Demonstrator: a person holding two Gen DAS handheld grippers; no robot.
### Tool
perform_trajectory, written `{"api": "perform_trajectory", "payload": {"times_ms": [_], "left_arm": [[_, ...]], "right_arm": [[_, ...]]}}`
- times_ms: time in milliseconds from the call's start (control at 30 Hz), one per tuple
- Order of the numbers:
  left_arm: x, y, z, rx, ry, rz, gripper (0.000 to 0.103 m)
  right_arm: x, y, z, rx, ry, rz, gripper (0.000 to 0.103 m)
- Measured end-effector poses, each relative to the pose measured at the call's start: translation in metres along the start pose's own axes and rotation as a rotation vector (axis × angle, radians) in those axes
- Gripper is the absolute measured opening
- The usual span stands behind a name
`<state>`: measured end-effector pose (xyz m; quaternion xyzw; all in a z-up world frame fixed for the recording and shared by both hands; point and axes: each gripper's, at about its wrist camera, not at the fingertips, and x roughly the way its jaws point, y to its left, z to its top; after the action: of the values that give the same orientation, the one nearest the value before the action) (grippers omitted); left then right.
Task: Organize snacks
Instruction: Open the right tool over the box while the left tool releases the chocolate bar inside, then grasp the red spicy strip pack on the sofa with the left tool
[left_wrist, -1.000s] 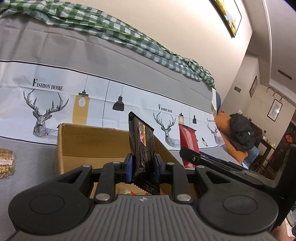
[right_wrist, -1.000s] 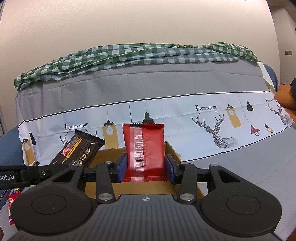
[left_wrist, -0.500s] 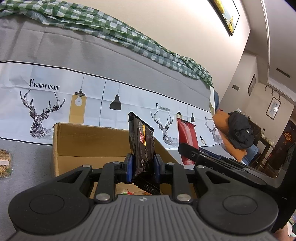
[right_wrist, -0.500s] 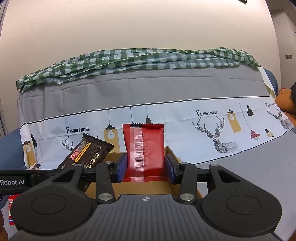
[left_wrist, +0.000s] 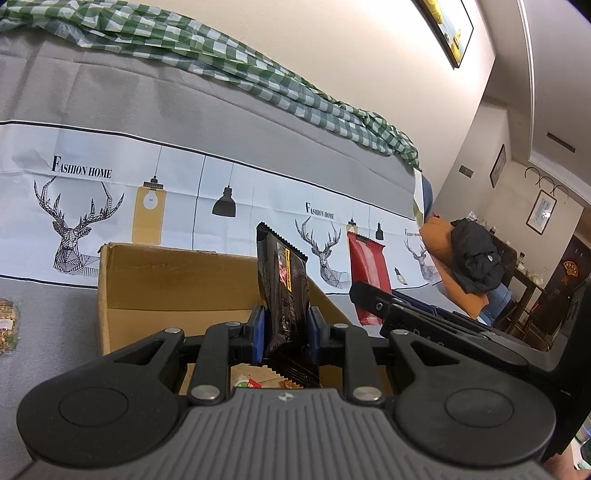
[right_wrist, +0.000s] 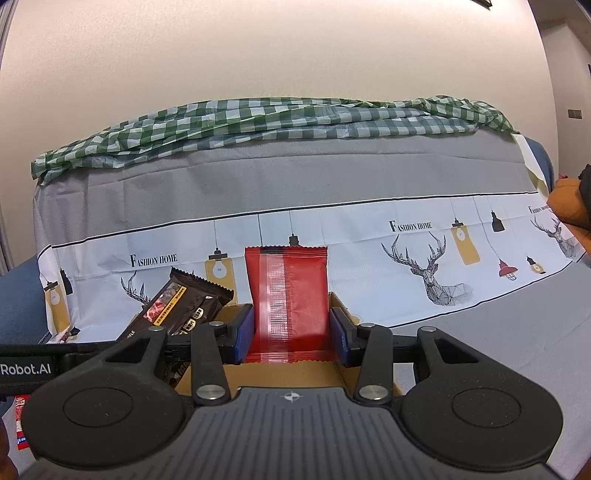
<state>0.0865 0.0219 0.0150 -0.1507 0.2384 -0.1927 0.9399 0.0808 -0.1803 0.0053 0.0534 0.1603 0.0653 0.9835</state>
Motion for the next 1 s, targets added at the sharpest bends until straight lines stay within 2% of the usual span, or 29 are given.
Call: {"api": "perform_trajectory", "payload": {"times_ms": [467, 533, 567, 600, 700, 867, 1000], "left_arm": [[-0.001, 0.001, 0.001, -0.016, -0.003, -0.001, 0.026], [0.000, 0.003, 0.001, -0.031, 0.009, -0.012, 0.030], [0.001, 0.003, 0.001, -0.037, 0.014, -0.013, 0.034], [0.001, 0.004, 0.001, -0.041, 0.017, -0.009, 0.043], [-0.001, 0.005, 0.002, -0.038, 0.008, 0.011, 0.043], [-0.014, 0.016, 0.003, -0.063, -0.024, 0.056, 0.043], [-0.026, 0.035, 0.007, -0.104, -0.027, 0.108, 0.036]], "right_arm": [[0.003, -0.001, 0.001, 0.011, 0.018, 0.000, 0.045], [0.003, -0.002, 0.001, 0.010, 0.019, 0.001, 0.046], [0.003, -0.002, 0.001, 0.011, 0.018, 0.000, 0.046], [0.004, -0.002, 0.001, 0.010, 0.021, -0.002, 0.047], [0.011, -0.003, 0.001, 0.018, 0.064, -0.025, 0.071], [0.014, -0.006, 0.001, 0.055, 0.073, -0.042, 0.071], [0.014, 0.000, -0.001, 0.066, 0.084, -0.034, 0.071]]}}
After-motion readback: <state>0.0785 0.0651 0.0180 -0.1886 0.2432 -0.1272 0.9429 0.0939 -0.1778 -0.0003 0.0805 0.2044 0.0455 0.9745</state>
